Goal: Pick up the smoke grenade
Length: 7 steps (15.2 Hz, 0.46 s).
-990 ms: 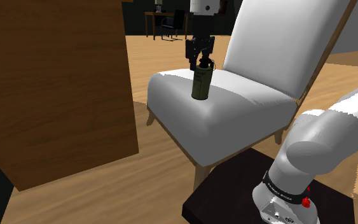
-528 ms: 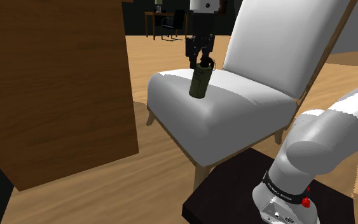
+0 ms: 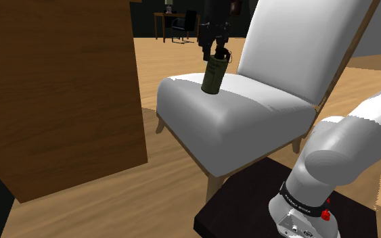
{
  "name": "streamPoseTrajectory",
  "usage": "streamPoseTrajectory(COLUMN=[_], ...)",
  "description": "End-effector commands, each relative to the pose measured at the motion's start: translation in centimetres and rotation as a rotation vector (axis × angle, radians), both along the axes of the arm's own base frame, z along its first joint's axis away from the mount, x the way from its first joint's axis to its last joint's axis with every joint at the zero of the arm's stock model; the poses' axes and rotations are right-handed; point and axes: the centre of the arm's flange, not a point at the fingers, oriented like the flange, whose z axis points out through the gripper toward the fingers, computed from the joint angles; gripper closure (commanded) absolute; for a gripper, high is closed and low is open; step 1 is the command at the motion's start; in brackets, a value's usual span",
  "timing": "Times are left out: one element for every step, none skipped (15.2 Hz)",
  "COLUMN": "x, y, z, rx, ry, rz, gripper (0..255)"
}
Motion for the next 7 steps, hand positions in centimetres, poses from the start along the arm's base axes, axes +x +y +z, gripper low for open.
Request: streamPoseTrajectory(x=[0.0,0.0,0.0,0.0,0.0,0.0,0.0], y=[-0.1,-0.1,-0.1,-0.1,-0.1,-0.1,-0.1], z=[1.1,1.6,2.1,2.7,3.2,3.3,3.3], rx=[0.0,0.0,0.0,0.0,0.0,0.0,0.0], ry=[0.0,0.0,0.0,0.0,0.0,0.0,0.0], rz=[0.0,0.0,0.0,0.0,0.0,0.0,0.0], gripper=[255,255,255,255,255,255,255])
